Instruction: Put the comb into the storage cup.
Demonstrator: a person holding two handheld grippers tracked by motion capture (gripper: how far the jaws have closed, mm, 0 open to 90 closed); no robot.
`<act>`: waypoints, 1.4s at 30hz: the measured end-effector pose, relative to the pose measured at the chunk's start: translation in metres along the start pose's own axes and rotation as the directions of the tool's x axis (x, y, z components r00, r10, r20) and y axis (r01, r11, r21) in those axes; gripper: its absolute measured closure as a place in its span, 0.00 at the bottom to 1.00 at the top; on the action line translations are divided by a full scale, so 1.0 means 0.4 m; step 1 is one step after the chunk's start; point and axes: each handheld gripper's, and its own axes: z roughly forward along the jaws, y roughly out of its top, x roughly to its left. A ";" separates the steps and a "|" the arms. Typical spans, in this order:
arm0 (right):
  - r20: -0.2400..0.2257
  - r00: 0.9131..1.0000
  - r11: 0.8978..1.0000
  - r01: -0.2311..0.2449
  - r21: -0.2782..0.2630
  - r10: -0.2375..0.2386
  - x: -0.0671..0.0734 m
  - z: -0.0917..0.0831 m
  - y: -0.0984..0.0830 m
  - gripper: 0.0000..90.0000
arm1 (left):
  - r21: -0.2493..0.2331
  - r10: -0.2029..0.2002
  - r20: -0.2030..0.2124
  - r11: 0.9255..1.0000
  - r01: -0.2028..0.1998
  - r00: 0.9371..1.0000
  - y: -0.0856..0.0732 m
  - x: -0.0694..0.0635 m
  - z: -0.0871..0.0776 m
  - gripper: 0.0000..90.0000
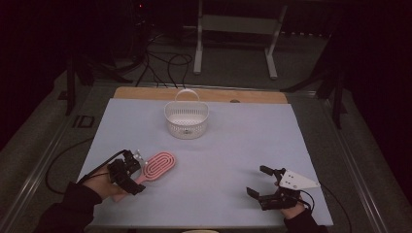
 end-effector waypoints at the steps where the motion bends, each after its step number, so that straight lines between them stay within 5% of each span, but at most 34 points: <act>1: -0.002 1.000 1.000 -0.002 -0.002 0.002 0.000 0.000 0.000 0.09 | 0.003 -0.001 -0.001 1.000 0.001 1.000 0.000 0.001 0.002 0.36; 10: -0.002 1.000 1.000 -0.007 0.001 0.007 -0.001 0.000 0.000 0.09 | 0.043 -0.032 -0.007 0.999 0.033 0.999 0.005 0.014 0.019 0.45; 42: -0.003 1.000 1.000 -0.007 -0.004 0.007 -0.001 -0.001 0.000 0.09 | 0.120 -0.039 0.010 0.992 0.037 0.999 0.031 0.023 0.058 0.78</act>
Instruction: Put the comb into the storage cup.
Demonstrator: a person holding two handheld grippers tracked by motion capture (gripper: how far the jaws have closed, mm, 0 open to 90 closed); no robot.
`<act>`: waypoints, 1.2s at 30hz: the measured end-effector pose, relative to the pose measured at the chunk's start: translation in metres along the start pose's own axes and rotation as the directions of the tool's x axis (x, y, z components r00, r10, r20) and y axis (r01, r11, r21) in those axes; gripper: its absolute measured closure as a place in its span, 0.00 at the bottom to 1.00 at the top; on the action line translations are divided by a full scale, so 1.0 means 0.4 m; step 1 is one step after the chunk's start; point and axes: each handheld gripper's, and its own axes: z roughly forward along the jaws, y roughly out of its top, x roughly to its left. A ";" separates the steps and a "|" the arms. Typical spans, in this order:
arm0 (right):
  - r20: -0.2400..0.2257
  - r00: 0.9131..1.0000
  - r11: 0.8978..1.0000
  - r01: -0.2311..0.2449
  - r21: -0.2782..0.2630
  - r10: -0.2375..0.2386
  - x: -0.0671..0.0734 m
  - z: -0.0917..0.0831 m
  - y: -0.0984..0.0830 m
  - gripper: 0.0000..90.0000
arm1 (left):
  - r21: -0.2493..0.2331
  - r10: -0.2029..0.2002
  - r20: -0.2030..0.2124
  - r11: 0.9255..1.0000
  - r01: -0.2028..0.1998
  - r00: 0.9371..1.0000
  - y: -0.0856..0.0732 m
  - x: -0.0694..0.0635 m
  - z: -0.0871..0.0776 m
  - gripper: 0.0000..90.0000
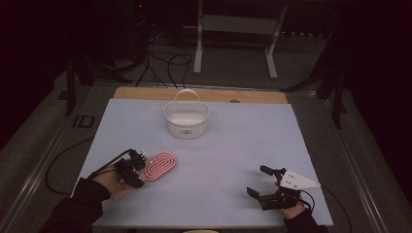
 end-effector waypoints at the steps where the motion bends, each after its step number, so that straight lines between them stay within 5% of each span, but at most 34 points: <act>1: -0.002 1.000 1.000 0.000 0.002 0.000 0.000 0.000 0.000 0.09 | -0.002 -0.007 0.001 1.000 0.007 1.000 0.000 0.000 0.001 0.78; 6: 0.001 1.000 1.000 -0.003 0.001 0.003 0.000 0.000 0.000 0.09 | -0.009 -0.036 0.011 0.999 0.036 0.999 -0.004 0.005 0.002 0.78; 17: 0.008 1.000 1.000 -0.006 -0.003 0.006 -0.003 -0.004 0.000 0.09 | -0.029 -0.010 0.003 1.000 0.010 1.000 -0.009 0.002 -0.001 0.79; 36: 0.015 1.000 1.000 -0.012 -0.003 0.012 -0.003 -0.003 0.001 0.10 | -0.153 0.025 -0.006 0.988 -0.026 1.000 0.003 -0.033 -0.043 0.79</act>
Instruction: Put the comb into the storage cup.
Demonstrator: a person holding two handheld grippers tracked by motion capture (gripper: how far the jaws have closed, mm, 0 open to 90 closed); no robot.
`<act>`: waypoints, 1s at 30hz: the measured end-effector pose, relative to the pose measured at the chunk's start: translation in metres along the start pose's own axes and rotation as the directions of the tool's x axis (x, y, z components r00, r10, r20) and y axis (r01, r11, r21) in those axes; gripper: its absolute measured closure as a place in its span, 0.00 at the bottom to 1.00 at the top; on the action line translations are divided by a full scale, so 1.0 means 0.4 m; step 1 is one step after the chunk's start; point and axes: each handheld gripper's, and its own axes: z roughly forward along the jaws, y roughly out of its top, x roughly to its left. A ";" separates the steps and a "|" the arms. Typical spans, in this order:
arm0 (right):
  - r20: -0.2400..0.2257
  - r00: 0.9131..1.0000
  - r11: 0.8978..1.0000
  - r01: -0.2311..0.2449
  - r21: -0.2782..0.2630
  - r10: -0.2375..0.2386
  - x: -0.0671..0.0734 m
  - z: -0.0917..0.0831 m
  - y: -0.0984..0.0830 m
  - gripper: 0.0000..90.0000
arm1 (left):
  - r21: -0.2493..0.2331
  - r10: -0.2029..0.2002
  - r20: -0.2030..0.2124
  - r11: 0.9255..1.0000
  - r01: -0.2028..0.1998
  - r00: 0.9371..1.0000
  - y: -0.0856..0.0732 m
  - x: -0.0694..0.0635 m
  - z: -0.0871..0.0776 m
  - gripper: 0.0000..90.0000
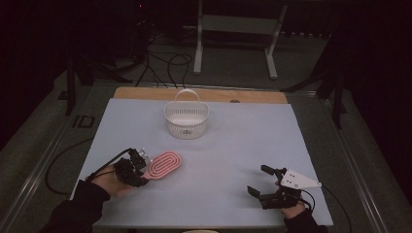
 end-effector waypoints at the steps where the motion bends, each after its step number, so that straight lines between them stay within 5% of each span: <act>1: 0.001 1.000 1.000 0.001 -0.004 -0.001 -0.001 0.000 0.000 0.10 | -0.014 0.007 0.005 1.000 -0.007 1.000 0.006 -0.004 -0.004 0.79; 8: 0.003 1.000 1.000 0.000 -0.003 0.000 -0.002 -0.001 0.000 0.10 | -0.071 0.018 0.006 0.997 -0.017 1.000 0.025 -0.018 -0.014 0.79; 16: 0.005 1.000 1.000 0.001 -0.002 -0.001 -0.001 0.000 0.000 0.10 | -0.160 0.050 0.029 0.986 -0.045 0.998 0.062 -0.040 -0.021 0.79; 30: 0.013 1.000 1.000 -0.003 -0.009 0.003 -0.002 -0.003 0.001 0.10 | -0.299 0.092 0.002 0.950 -0.087 0.996 0.137 -0.073 -0.011 0.79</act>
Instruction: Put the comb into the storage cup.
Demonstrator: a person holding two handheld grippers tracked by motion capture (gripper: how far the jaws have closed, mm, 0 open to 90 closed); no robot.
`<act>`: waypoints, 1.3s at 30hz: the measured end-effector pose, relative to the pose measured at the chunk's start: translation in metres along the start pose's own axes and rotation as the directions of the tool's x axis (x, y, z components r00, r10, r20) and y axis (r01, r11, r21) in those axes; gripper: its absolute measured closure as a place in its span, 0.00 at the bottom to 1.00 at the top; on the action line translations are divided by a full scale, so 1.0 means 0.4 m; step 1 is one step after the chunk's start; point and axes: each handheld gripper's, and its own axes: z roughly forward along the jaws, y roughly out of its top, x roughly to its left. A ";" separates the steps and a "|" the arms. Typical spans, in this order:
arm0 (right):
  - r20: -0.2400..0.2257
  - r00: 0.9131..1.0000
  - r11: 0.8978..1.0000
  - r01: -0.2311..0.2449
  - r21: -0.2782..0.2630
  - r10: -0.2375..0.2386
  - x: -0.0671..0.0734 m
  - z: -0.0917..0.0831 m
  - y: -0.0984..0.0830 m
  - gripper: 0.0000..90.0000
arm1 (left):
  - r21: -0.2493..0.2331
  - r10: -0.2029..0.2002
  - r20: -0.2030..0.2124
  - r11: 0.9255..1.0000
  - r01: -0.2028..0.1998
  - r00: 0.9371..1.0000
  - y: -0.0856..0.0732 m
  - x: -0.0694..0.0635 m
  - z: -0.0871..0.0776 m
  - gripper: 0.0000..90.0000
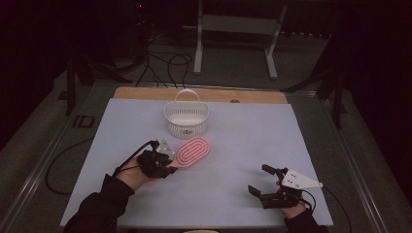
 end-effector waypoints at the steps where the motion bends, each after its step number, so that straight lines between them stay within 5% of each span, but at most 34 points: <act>1: -0.001 1.000 1.000 -0.001 0.000 0.001 -0.001 0.001 0.000 0.10 | -0.013 0.005 0.002 1.000 -0.005 1.000 0.010 -0.003 0.004 0.79; 15: 0.006 1.000 1.000 -0.005 -0.002 0.005 -0.002 0.000 0.000 0.10 | -0.166 0.043 -0.011 0.985 -0.044 0.999 0.059 -0.033 0.017 0.79; 16: 0.007 1.000 1.000 -0.006 -0.003 0.006 -0.002 0.000 0.000 0.10 | -0.209 0.034 -0.025 0.977 -0.038 0.999 0.063 -0.034 0.017 0.79; 21: 0.010 1.000 1.000 -0.006 -0.003 0.006 -0.002 -0.001 0.000 0.10 | -0.270 0.020 -0.028 0.963 -0.027 0.999 0.064 -0.035 0.017 0.79; 24: 0.010 1.000 1.000 -0.006 -0.004 0.006 -0.002 0.000 -0.001 0.10 | -0.337 0.005 -0.028 0.941 -0.014 1.000 0.058 -0.036 0.014 0.79; 25: 0.010 1.000 1.000 -0.006 -0.004 0.006 -0.002 0.000 -0.001 0.10 | -0.337 0.005 -0.028 0.941 -0.014 1.000 0.058 -0.036 0.014 0.79; 26: 0.013 1.000 1.000 -0.003 -0.005 0.003 -0.002 -0.001 0.000 0.10 | -0.367 -0.005 -0.033 0.930 -0.007 0.999 0.055 -0.037 0.009 0.79; 27: 0.013 1.000 1.000 -0.003 -0.005 0.003 -0.002 -0.001 0.000 0.10 | -0.367 -0.005 -0.033 0.930 -0.007 0.999 0.055 -0.037 0.009 0.79; 30: 0.015 1.000 1.000 -0.003 -0.006 0.003 -0.003 -0.001 0.000 0.10 | -0.414 -0.016 -0.039 0.910 -0.001 0.999 0.047 -0.039 0.001 0.79; 31: 0.015 1.000 1.000 -0.003 -0.004 0.003 -0.002 -0.001 -0.001 0.10 | -0.430 -0.020 -0.036 0.903 0.003 0.999 0.044 -0.038 -0.002 0.79; 32: 0.014 1.000 1.000 -0.001 -0.006 0.001 -0.002 -0.001 0.000 0.10 | -0.471 -0.041 -0.036 0.882 0.019 0.999 0.037 -0.038 -0.007 0.79; 34: 0.014 1.000 1.000 -0.001 -0.006 0.002 -0.002 -0.001 0.000 0.10 | -0.471 -0.041 -0.036 0.882 0.019 0.999 0.037 -0.038 -0.007 0.79; 35: 0.014 1.000 1.000 -0.005 -0.004 0.005 -0.002 0.000 -0.001 0.10 | -0.502 -0.060 -0.044 0.864 0.030 0.997 0.027 -0.038 -0.012 0.79; 37: 0.014 1.000 1.000 0.000 -0.005 0.000 -0.002 0.000 0.000 0.10 | -0.522 -0.070 -0.053 0.853 0.032 0.996 0.017 -0.039 -0.015 0.79; 39: 0.013 1.000 1.000 0.000 -0.008 0.000 -0.002 0.000 0.000 0.10 | -0.525 -0.075 -0.049 0.850 0.038 0.996 0.014 -0.039 -0.015 0.79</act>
